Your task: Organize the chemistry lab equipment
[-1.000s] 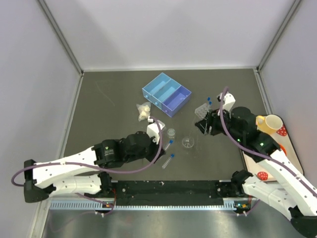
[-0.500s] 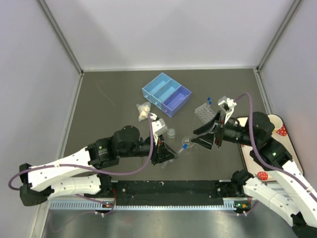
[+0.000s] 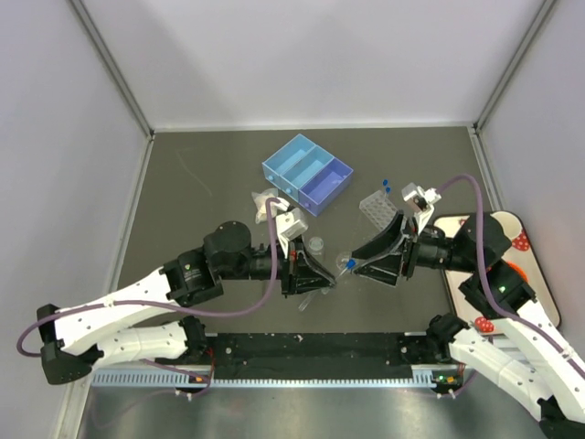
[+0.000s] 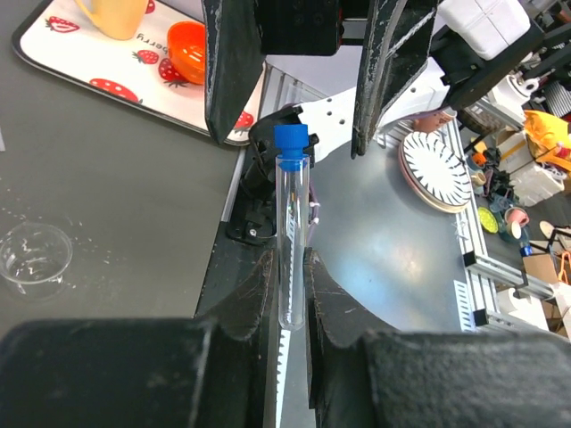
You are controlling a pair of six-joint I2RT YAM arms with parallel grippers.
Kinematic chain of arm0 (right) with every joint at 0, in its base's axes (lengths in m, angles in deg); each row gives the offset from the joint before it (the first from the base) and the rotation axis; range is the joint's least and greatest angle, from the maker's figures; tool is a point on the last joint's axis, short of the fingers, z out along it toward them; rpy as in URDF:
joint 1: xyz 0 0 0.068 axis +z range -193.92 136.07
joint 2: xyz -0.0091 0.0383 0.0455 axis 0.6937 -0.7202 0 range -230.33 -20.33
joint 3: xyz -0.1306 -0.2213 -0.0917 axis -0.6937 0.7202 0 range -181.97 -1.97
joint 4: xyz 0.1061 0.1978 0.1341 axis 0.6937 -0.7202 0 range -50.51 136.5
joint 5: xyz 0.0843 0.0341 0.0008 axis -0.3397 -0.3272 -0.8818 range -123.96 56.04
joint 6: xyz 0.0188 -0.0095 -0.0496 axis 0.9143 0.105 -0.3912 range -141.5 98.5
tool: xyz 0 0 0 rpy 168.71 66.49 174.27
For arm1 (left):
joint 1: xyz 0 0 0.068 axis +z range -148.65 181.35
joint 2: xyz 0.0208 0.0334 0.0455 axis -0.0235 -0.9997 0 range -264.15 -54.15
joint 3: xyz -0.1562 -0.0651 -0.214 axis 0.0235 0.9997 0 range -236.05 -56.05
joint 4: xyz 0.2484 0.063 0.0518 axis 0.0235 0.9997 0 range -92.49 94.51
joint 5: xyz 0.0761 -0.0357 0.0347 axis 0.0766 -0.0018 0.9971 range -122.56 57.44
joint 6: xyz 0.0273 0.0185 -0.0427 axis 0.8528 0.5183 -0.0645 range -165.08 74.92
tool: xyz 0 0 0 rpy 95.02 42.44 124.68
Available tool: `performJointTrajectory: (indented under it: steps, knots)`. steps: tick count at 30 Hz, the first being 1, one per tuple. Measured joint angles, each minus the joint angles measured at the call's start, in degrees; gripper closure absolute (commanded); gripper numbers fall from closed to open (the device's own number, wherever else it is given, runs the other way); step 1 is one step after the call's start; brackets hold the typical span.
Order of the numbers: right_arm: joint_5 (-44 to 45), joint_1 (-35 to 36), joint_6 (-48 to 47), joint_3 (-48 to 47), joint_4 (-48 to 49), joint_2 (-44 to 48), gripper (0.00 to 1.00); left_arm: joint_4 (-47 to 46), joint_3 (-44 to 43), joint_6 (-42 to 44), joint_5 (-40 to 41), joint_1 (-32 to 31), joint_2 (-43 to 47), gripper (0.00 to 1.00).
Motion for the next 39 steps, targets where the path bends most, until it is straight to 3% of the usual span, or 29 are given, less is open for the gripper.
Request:
performJointTrajectory:
  steps: [7,11,19,22,27,29,32,33,35,36,38,39]
  knots:
    - [-1.6,0.7,2.3,0.7,3.5,0.0,0.45,-1.6,-0.1,-1.0,-2.1,0.2,-1.8,1.0]
    - [-1.9,1.9,2.7,0.7,4.7,-0.1,0.54,-1.9,-0.2,-1.2,-2.4,0.3,-2.3,1.0]
    - [-2.0,3.0,2.8,0.8,5.2,-1.2,0.56,-2.8,-0.6,-1.3,-2.4,0.9,-2.3,1.0]
    - [-2.0,3.0,2.7,1.1,5.3,-1.2,0.66,-2.9,-0.7,-1.4,-2.6,1.0,-2.3,1.0]
    - [-1.4,3.4,2.6,1.1,5.2,-1.2,0.96,-3.6,-0.7,-1.5,-3.7,1.1,-2.3,1.0]
    - [-1.0,3.4,2.4,1.1,5.2,-1.2,1.0,-3.7,-0.8,-1.6,-3.8,1.1,-2.3,0.99]
    - [-0.6,3.4,2.4,1.1,5.0,-1.2,1.0,-3.6,-0.8,-1.8,-3.8,1.1,-2.3,0.72]
    - [-0.5,3.4,2.3,1.1,4.9,-1.2,1.0,-3.6,-0.8,-1.9,-3.8,1.1,-2.3,0.51]
    - [-0.2,3.4,2.2,1.1,4.8,-1.2,1.0,-3.6,-0.8,-1.8,-3.6,1.1,-2.3,0.33]
    - [0.0,3.5,2.1,1.1,4.6,-1.2,1.0,-3.5,-0.8,-2.1,-3.4,1.2,-2.3,0.15]
    - [0.9,3.7,1.4,1.1,3.7,-1.3,1.0,-3.1,-0.8,-2.3,-3.0,1.2,-2.3,0.01]
    - [1.7,3.7,0.8,1.0,2.9,-1.3,1.0,-2.8,-0.8,-1.8,-2.7,1.2,-2.3,0.01]
